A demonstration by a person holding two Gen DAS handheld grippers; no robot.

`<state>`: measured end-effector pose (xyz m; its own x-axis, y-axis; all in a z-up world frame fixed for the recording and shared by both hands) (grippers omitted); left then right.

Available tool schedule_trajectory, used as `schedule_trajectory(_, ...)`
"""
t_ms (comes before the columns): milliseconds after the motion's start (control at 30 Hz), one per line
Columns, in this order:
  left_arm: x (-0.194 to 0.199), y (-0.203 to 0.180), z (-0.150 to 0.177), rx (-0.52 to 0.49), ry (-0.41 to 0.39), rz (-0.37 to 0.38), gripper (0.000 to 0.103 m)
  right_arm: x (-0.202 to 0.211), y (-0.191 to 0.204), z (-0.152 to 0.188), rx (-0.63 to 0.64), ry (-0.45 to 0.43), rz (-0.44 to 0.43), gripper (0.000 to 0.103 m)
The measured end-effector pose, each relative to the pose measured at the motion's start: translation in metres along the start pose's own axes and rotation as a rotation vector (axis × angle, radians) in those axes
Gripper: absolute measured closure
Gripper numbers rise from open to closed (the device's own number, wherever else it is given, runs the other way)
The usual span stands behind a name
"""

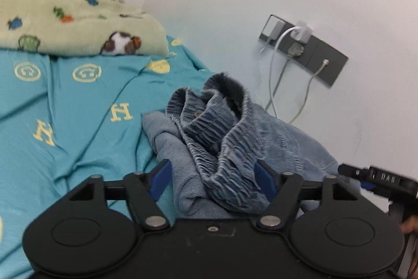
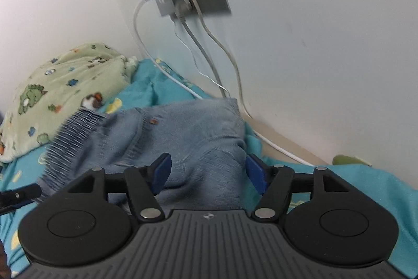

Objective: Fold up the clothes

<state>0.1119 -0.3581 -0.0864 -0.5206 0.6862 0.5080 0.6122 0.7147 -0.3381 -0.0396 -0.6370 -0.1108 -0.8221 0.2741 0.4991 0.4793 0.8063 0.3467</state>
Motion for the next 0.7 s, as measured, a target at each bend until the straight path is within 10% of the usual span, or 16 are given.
schedule_trajectory(700, 0.219, 0.044, -0.071, -0.113, -0.228, -0.24, 0.006, 0.109, 0.202, -0.052, 0.229, -0.085, -0.284, 0.037)
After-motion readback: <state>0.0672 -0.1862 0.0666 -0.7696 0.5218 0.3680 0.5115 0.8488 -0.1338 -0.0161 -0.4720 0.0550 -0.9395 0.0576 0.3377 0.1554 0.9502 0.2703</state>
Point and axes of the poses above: each gripper's, at about its wrist camera, not at the fingertips, and x roughly against the way its jaws point, y to its left, z to its underside, the point moved 4 cm from there along -x, roughly the way its jaws point, and after that the axes turned 1 degree about -y, right-handed, at the moved point
